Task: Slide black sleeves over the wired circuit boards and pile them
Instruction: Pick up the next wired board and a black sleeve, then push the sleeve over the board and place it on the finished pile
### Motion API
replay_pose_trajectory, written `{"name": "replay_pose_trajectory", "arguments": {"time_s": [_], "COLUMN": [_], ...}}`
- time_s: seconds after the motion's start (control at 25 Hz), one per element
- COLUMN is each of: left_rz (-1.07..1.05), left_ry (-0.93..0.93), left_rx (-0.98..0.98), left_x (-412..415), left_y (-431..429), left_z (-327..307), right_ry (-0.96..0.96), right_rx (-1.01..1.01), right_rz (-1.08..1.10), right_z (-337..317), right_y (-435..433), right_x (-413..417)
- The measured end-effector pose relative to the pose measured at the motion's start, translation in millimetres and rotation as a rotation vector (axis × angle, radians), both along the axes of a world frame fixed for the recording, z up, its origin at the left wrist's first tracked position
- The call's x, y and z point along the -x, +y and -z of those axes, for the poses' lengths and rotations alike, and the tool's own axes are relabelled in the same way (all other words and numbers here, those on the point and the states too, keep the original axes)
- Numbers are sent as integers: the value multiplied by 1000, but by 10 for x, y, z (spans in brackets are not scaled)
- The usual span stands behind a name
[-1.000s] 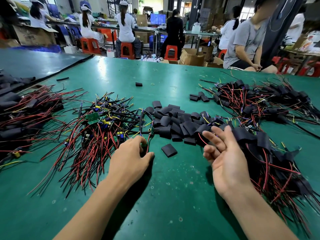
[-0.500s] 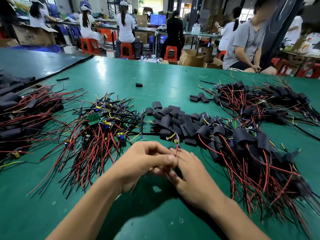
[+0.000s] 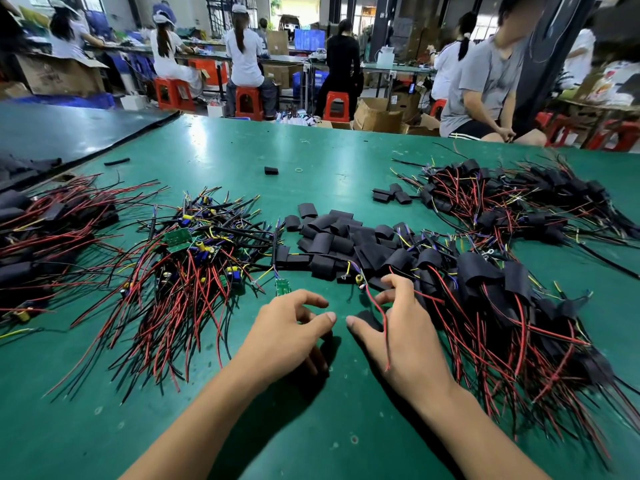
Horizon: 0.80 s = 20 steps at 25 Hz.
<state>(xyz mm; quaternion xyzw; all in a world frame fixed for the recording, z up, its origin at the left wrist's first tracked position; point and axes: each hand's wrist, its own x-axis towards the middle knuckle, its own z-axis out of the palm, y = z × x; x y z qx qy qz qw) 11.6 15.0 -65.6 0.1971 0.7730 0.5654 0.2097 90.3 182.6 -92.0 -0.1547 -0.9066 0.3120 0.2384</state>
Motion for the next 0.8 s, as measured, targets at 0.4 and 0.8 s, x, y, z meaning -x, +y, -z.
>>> {"name": "replay_pose_trajectory", "arguments": {"time_s": [0.4, 0.8], "left_rz": [-47, -78], "left_ry": [-437, -162], "left_rx": [-353, -370], "left_x": [29, 114], "left_y": [75, -88], "left_z": [-116, -150], "right_ry": [281, 198], "right_rx": [297, 148], "right_rz": [-305, -391], "right_z": [-230, -183], "right_y": [-190, -141], "right_x": [-36, -35]}}
